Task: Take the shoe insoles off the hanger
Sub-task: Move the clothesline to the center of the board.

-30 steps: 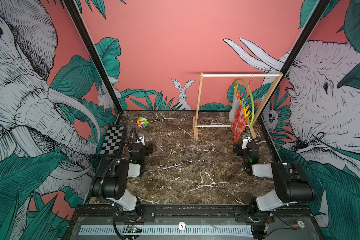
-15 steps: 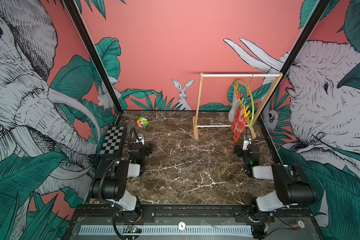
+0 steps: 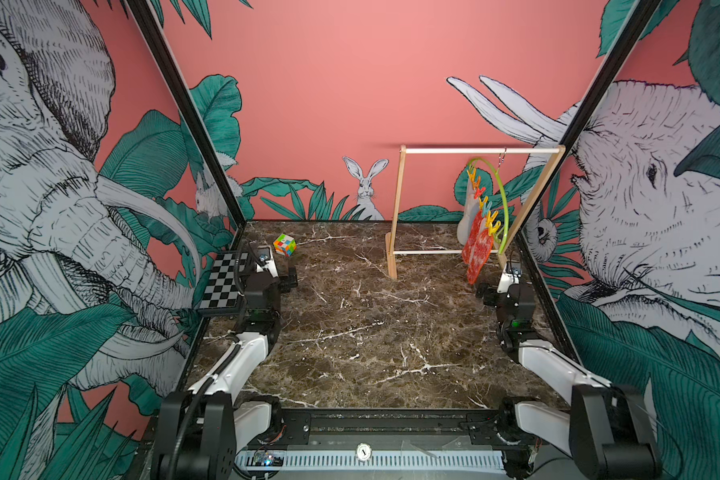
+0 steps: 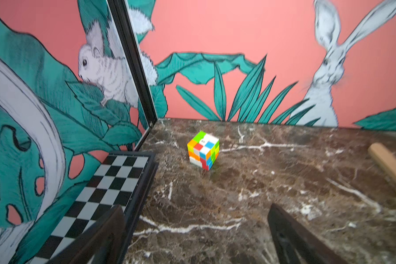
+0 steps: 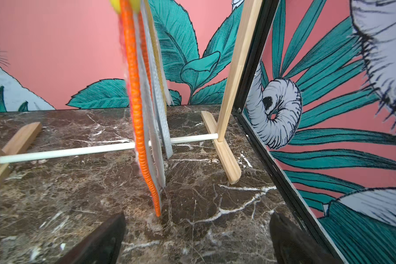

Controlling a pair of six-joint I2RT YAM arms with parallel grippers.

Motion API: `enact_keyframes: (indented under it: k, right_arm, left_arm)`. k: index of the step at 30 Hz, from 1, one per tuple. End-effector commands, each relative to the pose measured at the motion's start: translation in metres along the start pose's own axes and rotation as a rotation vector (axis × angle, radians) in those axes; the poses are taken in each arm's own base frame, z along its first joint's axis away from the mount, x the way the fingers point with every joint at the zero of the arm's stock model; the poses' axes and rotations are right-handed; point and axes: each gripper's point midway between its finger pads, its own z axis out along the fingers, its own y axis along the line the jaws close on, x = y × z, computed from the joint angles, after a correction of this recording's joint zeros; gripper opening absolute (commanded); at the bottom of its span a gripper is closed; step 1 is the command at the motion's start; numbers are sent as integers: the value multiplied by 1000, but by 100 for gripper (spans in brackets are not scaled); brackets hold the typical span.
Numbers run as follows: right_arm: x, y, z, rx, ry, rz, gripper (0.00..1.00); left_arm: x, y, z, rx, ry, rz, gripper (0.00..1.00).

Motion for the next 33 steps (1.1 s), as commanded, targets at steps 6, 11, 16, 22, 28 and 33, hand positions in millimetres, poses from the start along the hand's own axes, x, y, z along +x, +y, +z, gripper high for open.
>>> enact_keyframes:
  k: [6,11,16,22,28,33]
  right_arm:
    - [-77,-10,-64,-43,-85,233,98]
    - [-88,-19,-87,-2,47,321,98]
    - [-99,-8,-96,-74,69,392,99]
    - [-123,52,-94,-406,155,394,84]
    - [-132,94,-80,-571,215,435,80]
    - [-139,140,-75,-632,236,336,76]
  left_arm:
    - [-75,13,-53,14,-93,-249,100]
    - [-75,31,-76,-68,-10,-375,100]
    - [-64,27,-90,-44,71,-434,100]
    - [-48,27,-106,-41,143,-488,100]
    - [-43,-10,-100,149,252,-431,100]
    - [-25,-48,-90,316,343,-448,83]
